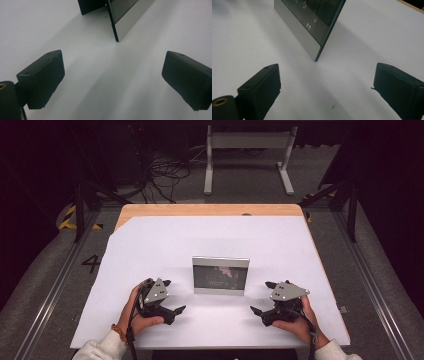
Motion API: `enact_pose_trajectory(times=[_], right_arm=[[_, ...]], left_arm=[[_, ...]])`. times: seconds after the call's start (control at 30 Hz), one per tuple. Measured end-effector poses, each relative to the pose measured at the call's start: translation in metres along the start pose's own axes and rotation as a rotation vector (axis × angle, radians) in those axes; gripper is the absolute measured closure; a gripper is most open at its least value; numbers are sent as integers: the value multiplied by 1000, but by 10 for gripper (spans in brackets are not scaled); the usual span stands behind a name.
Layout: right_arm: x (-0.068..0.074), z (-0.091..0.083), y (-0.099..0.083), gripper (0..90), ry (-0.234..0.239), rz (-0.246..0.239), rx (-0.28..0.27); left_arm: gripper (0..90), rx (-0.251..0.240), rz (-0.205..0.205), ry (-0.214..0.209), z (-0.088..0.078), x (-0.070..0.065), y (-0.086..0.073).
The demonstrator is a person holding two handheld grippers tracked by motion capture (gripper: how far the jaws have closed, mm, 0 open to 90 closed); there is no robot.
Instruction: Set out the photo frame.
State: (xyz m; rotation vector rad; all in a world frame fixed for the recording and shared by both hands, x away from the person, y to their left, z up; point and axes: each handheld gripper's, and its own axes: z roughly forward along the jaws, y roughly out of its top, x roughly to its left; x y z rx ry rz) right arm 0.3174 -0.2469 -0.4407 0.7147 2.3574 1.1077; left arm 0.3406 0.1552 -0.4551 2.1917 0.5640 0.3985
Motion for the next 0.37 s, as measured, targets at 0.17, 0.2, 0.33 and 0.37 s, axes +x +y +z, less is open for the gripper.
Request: enact_pose_trajectory(times=[0.17,0.2,0.33,0.37], right_arm=[[0,-2,0,76,-6,-1,0],[-1,-2,0,76,-6,2,-3],[-2,-2,0,77,-12,3,0],[-1,-2,0,77,-14,0,3]], left_arm=[[53,3,4,-6,2,0,1],[53,4,5,-7,2,0,1],[53,9,3,-7,3,1,0],[53,9,3,-7,3,1,0]])
